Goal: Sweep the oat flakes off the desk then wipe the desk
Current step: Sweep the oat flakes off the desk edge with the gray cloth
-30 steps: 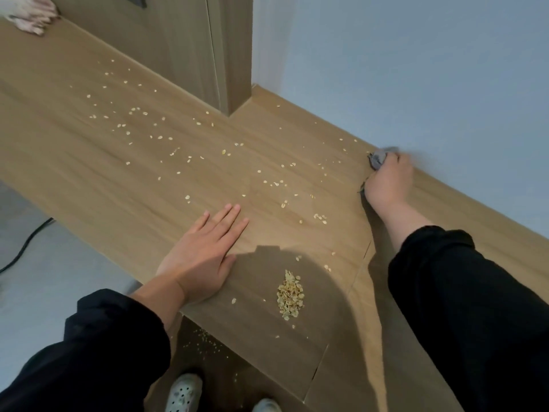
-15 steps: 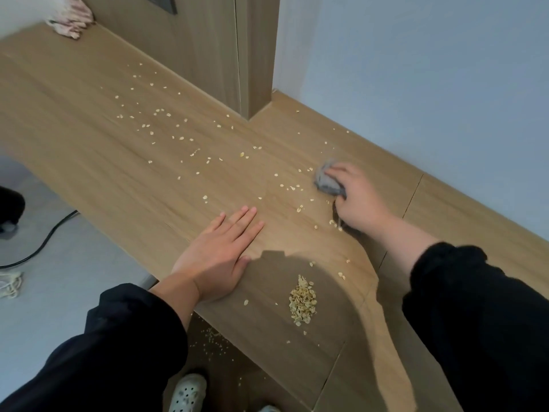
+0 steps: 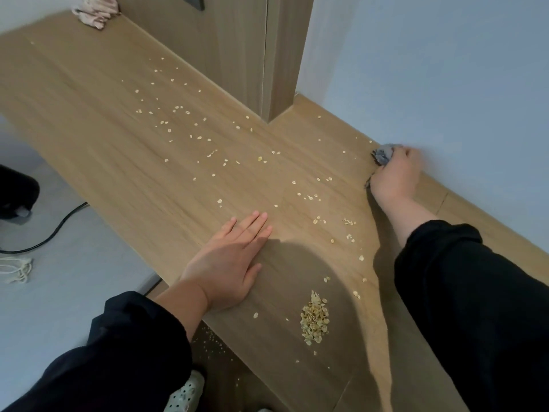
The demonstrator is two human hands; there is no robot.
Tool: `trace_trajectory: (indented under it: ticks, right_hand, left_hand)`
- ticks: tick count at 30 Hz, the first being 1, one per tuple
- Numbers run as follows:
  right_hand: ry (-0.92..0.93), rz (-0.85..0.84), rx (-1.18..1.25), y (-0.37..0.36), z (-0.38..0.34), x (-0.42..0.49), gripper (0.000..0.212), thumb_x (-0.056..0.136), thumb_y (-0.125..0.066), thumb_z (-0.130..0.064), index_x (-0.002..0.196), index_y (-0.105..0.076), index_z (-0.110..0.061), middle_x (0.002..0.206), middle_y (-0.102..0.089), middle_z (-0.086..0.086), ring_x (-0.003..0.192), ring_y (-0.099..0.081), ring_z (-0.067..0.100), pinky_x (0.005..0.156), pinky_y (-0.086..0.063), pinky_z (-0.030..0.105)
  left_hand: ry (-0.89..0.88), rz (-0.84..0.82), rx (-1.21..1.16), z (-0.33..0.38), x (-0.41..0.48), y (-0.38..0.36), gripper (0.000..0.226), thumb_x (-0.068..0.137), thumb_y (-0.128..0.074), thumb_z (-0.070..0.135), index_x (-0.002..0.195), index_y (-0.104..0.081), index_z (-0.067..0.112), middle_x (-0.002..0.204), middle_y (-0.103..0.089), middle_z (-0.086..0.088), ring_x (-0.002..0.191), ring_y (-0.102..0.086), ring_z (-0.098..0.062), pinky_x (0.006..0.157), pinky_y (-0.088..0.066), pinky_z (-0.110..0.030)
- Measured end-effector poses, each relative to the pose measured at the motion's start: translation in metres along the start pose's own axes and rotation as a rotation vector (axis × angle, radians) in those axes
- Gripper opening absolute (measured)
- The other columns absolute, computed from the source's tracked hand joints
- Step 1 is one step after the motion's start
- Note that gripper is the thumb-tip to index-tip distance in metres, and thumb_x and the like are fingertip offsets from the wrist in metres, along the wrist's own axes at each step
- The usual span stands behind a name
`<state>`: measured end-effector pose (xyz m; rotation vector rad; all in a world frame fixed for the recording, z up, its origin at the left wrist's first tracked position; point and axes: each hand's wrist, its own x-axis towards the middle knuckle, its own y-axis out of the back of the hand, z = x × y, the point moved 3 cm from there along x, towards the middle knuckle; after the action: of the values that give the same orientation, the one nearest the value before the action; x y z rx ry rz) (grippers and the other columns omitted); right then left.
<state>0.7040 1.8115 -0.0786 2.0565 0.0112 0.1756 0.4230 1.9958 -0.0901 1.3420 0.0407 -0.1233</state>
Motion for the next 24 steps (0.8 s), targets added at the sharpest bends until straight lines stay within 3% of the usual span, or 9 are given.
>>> trace_trajectory:
  ticks: [3,6,10,15,19,21,24]
  right_hand:
    - [-0.06,0.036,-0.005,-0.011,-0.017,0.001,0.055,0.082,-0.049,0.01,0.136,-0.046,-0.002,0.133,-0.042,0.014,0.123,-0.042,0.029,0.107,-0.038,0.037]
    - [0.045,-0.032,-0.022,-0.018,-0.04,0.002,0.052,0.082,-0.049,0.009,0.133,-0.048,-0.003,0.134,-0.042,0.014,0.125,-0.039,0.029,0.105,-0.035,0.034]
    - [0.259,-0.239,0.003,-0.027,-0.063,0.008,0.058,0.081,-0.051,0.008,0.138,-0.047,-0.002,0.144,-0.039,0.014,0.132,-0.037,0.032,0.109,-0.03,0.032]
    - [0.59,-0.512,0.077,-0.012,-0.068,-0.054,0.062,0.082,-0.045,0.013,0.138,-0.053,-0.011,0.147,-0.043,0.005,0.137,-0.036,0.021,0.112,-0.018,0.019]
    - [0.655,-0.674,0.119,0.003,-0.063,-0.092,0.06,0.084,-0.044,0.014,0.133,-0.058,-0.018,0.144,-0.046,-0.006,0.134,-0.039,0.011,0.109,-0.02,0.011]
    - [0.553,-0.638,0.174,0.017,-0.061,-0.08,0.057,0.086,-0.045,0.011,0.132,-0.058,-0.019,0.135,-0.048,-0.013,0.125,-0.044,0.007,0.106,-0.031,0.018]
    - [0.417,-0.377,0.22,0.038,-0.046,-0.032,0.055,0.085,-0.047,0.011,0.131,-0.06,-0.015,0.129,-0.055,-0.006,0.119,-0.049,0.011,0.101,-0.029,0.016]
  left_hand:
    - [0.005,-0.001,-0.012,0.001,0.0,0.002,0.07,0.091,-0.017,0.043,0.154,-0.018,0.013,0.161,-0.008,-0.003,0.148,0.0,-0.014,0.117,0.005,-0.034]
    - [0.01,-0.01,-0.02,0.002,0.0,0.003,0.07,0.091,-0.015,0.043,0.154,-0.016,0.013,0.162,-0.007,-0.003,0.148,0.003,-0.014,0.117,0.005,-0.034]
    - [0.006,-0.014,-0.033,0.002,0.0,0.003,0.071,0.089,-0.014,0.043,0.154,-0.016,0.013,0.162,-0.006,-0.004,0.148,0.003,-0.015,0.118,0.006,-0.034]
    - [0.021,-0.026,-0.046,0.002,-0.001,0.003,0.074,0.087,-0.01,0.045,0.154,-0.013,0.014,0.162,0.0,-0.002,0.148,0.009,-0.013,0.117,0.011,-0.031]
    - [0.053,-0.021,-0.083,0.001,-0.001,0.002,0.076,0.085,-0.006,0.046,0.154,-0.005,0.014,0.161,0.005,-0.002,0.145,0.016,-0.011,0.114,0.018,-0.026]
    - [0.054,-0.016,-0.096,0.001,-0.001,0.002,0.075,0.086,-0.007,0.045,0.154,-0.005,0.014,0.161,0.004,-0.003,0.146,0.016,-0.011,0.115,0.016,-0.026]
    - [0.06,-0.019,-0.116,0.0,-0.001,0.002,0.075,0.086,-0.007,0.046,0.154,-0.005,0.015,0.162,0.005,-0.001,0.146,0.015,-0.01,0.116,0.014,-0.027]
